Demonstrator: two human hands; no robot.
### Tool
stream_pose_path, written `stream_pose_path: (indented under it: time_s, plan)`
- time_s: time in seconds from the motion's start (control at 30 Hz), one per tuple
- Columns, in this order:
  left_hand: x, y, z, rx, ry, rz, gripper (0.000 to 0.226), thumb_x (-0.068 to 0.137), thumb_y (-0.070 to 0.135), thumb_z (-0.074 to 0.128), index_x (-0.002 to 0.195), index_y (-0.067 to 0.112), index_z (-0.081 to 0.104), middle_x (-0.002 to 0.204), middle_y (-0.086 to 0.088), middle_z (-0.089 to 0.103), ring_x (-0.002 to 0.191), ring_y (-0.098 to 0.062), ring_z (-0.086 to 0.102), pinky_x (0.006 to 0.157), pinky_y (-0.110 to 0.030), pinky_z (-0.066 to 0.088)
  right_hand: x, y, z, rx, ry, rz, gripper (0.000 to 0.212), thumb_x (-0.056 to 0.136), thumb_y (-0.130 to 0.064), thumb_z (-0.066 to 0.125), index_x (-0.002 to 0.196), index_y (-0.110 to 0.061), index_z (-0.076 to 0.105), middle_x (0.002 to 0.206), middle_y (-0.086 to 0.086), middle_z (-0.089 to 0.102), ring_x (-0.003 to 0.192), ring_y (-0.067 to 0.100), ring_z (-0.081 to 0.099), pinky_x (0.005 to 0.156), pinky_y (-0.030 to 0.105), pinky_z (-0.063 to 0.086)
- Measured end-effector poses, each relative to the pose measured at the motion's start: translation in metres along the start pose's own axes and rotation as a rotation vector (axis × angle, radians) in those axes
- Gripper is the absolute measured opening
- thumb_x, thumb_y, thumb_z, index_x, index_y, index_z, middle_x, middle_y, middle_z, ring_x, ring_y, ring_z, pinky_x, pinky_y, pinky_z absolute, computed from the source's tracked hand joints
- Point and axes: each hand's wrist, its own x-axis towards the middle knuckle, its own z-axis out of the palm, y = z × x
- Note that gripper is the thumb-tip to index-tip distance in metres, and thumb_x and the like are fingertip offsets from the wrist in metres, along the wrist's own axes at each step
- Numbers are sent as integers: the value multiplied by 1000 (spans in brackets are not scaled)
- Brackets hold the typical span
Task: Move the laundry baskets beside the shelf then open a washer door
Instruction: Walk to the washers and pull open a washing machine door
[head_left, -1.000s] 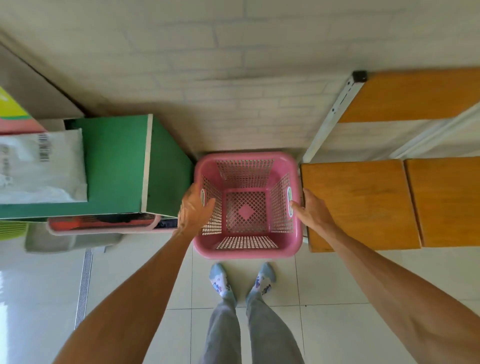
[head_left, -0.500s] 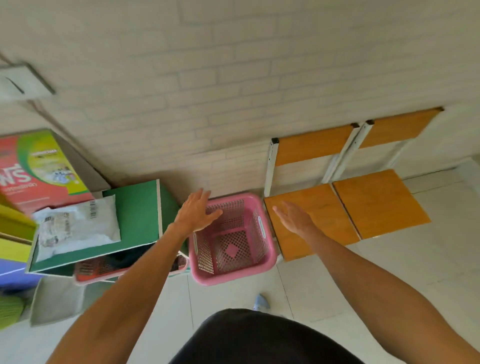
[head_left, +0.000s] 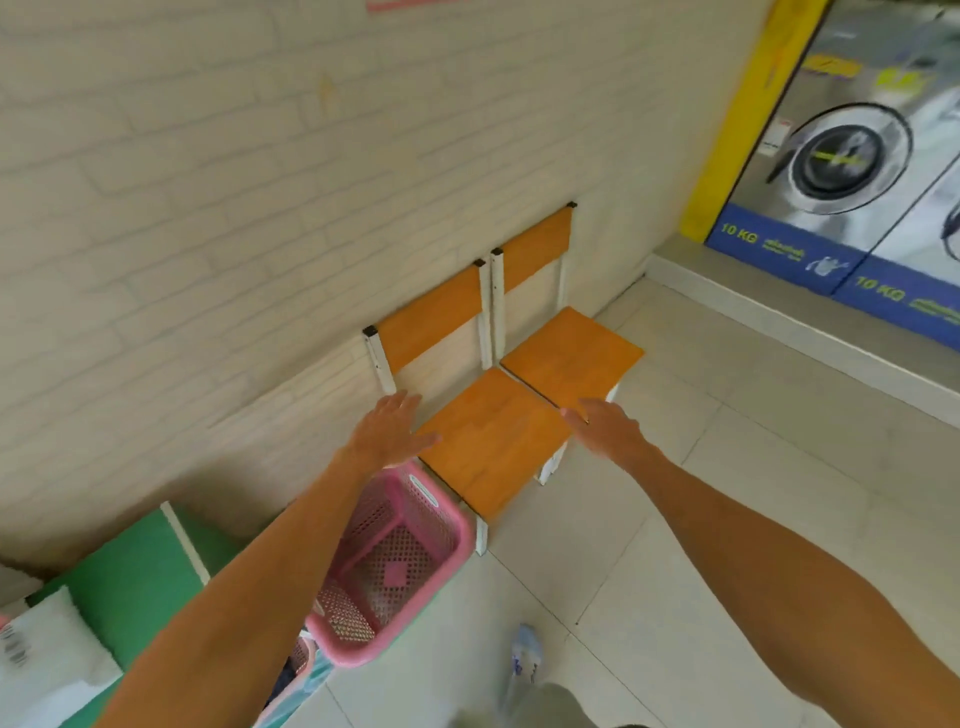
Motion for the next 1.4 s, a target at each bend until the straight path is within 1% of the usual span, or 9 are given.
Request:
stream_pose_path:
  time_s: [0.1,0.2,0.3,0.47,0.8,0.93,1.1,1.23,1.4]
  plan:
    - [22,55,-4,52,-23,127,87,95,64,49,161,16,17,169,-9,11,156,-29,13,124,-50,21,-24,57,-19,-10,56,140,67,107,-58,26,157,-16,41,160,10,42,148,32,37,118,51,31]
    - [40,112,-7,71,-31,236,87,94,64,51,160,16,20,167,-9,18,154,-29,18,121,-48,25,-47,111,-39,-2,90,248,69,107,-60,24,160,-17,37,165,9,35,152,33,31,120,53,27]
    - [58,174,-4,87,-53,360,85,94,62,54,159,15,23,165,-11,24,152,-29,23,119,-46,26,-70,167,-57,40,132,335,71,107,-61,24,160,-16,37,166,10,35,153,34,30,121,55,25]
    - [86,286,11,164,-114,507,83,97,61,50,161,18,20,168,-9,16,155,-29,18,123,-46,23,-102,266,-85,64,171,469,70,107,-60,26,159,-13,39,164,11,37,152,35,31,120,58,26]
    - [135,509,44,147,-92,721,81,96,60,51,158,12,27,166,-10,23,154,-28,21,122,-48,26,-122,453,-156,53,198,597,71,107,-60,27,160,-14,36,165,12,35,152,37,31,121,61,26]
    - [159,568,47,162,-84,739,83,95,62,52,158,13,28,166,-10,24,153,-29,21,122,-49,27,-109,507,-181,41,192,609,72,106,-60,27,161,-14,34,166,11,33,153,37,30,121,63,25]
    - [205,613,45,230,-91,720,84,94,63,50,158,14,26,166,-9,22,153,-29,20,121,-50,28,-72,556,-211,58,188,610,73,106,-61,28,161,-14,34,167,11,32,153,37,29,121,63,24]
    - [262,651,39,276,-74,703,83,94,63,50,157,13,29,164,-10,28,150,-30,26,119,-50,31,-25,593,-240,61,184,599,72,106,-60,29,162,-14,33,167,13,32,153,38,30,122,62,23]
    - [348,711,28,234,-42,706,81,94,61,52,156,14,30,164,-9,28,152,-28,25,120,-48,29,52,641,-291,66,202,642,71,106,-60,29,161,-16,36,165,11,37,151,36,34,121,59,26]
